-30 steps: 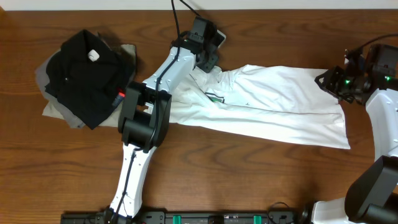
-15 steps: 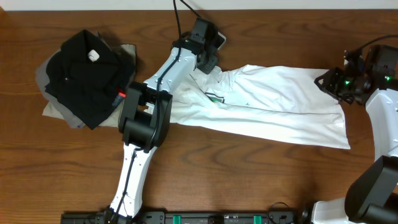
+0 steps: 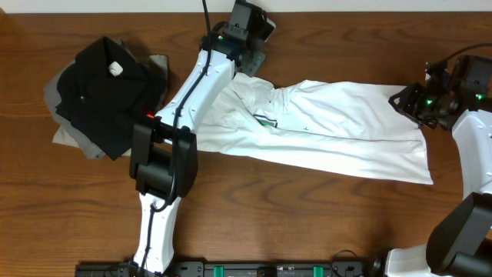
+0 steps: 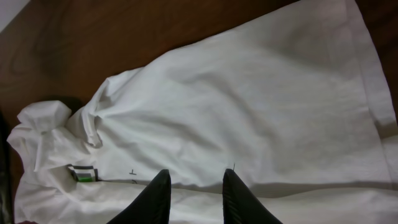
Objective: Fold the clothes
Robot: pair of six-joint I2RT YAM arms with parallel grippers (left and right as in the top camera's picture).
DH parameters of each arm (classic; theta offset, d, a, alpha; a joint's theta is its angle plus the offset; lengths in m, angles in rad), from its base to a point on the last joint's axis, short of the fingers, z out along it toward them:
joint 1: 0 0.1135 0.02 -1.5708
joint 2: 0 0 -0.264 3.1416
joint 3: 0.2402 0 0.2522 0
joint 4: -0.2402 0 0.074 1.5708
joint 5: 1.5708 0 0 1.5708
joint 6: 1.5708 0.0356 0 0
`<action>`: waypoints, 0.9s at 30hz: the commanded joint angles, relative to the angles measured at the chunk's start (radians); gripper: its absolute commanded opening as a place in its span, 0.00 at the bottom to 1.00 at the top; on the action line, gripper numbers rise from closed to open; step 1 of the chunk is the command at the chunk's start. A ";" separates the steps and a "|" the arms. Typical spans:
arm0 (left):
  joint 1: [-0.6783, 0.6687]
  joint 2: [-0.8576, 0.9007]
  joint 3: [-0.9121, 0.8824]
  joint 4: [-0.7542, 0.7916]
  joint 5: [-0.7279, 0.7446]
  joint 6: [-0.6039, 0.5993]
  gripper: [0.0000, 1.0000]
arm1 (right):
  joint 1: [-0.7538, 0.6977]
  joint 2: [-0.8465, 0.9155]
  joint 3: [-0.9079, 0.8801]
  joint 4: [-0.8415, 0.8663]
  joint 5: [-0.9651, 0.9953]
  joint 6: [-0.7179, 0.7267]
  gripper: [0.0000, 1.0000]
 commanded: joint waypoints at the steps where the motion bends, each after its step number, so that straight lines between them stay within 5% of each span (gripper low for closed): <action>1: 0.003 0.045 -0.015 -0.006 0.104 -0.013 0.39 | 0.006 0.011 0.001 0.005 0.000 -0.003 0.27; 9: 0.003 0.144 -0.015 0.031 0.106 -0.012 0.49 | 0.006 0.011 0.001 0.004 0.000 -0.003 0.27; 18: -0.008 0.204 -0.015 0.063 0.198 -0.012 0.49 | 0.006 0.011 0.001 0.000 0.000 -0.003 0.26; 22: -0.009 0.228 -0.015 0.054 0.196 -0.012 0.35 | 0.006 0.011 0.001 0.000 0.000 -0.003 0.26; 27: -0.007 0.230 -0.008 0.072 0.081 -0.013 0.06 | 0.006 0.011 0.001 -0.003 0.000 -0.003 0.26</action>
